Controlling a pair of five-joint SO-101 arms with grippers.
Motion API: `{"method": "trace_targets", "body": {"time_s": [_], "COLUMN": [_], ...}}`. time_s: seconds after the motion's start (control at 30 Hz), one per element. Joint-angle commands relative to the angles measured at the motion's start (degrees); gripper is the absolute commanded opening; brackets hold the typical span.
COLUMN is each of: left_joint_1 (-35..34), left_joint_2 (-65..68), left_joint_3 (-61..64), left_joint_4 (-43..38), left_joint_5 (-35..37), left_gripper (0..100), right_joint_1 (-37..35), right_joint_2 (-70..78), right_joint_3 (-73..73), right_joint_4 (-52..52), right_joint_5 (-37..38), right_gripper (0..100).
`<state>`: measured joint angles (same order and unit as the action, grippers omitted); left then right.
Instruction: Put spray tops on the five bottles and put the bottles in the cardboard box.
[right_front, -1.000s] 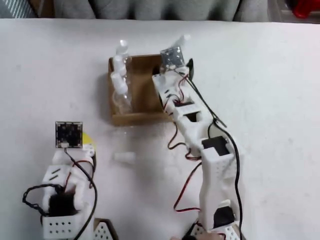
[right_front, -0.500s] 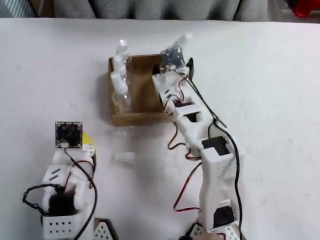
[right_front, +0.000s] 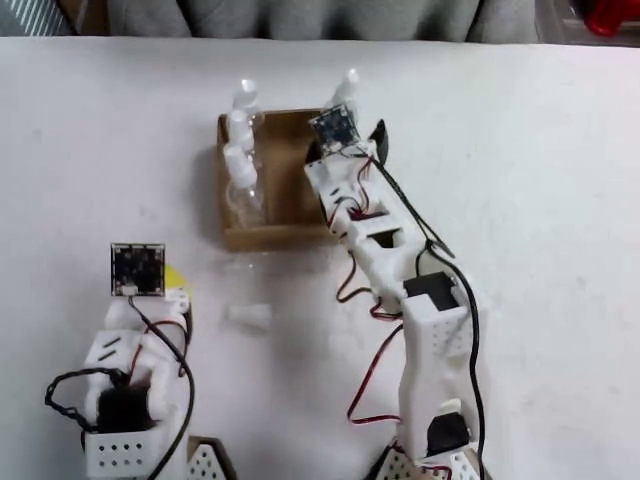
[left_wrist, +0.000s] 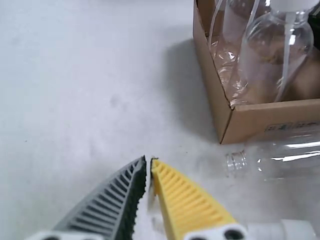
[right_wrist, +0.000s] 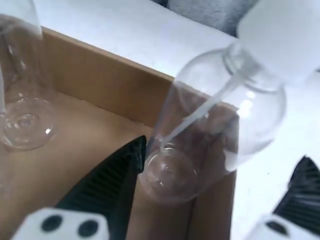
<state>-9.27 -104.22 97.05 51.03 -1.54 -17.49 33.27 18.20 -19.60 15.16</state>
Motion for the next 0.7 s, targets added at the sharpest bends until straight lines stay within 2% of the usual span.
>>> {"method": "trace_targets", "body": {"time_s": [0.0, 0.23, 0.43, 0.67], "left_joint_1": [-0.66, -0.66, -0.66, -0.66], "left_joint_2": [-0.66, -0.66, -0.66, -0.66], "left_joint_3": [-0.09, -0.09, -0.09, -0.09], "left_joint_4": [-0.79, -0.79, -0.79, -0.79], "left_joint_5": [0.53, 0.53, 0.53, 0.53], "left_gripper": [2, 2, 2, 2], "right_joint_1": [0.66, 0.66, 0.48, 0.48], "right_joint_2": [-1.54, -1.71, -3.3, -3.38], "right_joint_3": [-0.18, -0.26, 2.64, 2.9], "right_joint_4": [-0.84, -1.01, -6.9, -6.9], "right_joint_5": [0.26, 0.26, 0.18, -0.26], "right_gripper": [38.7, 38.7, 38.7, 38.7]}}
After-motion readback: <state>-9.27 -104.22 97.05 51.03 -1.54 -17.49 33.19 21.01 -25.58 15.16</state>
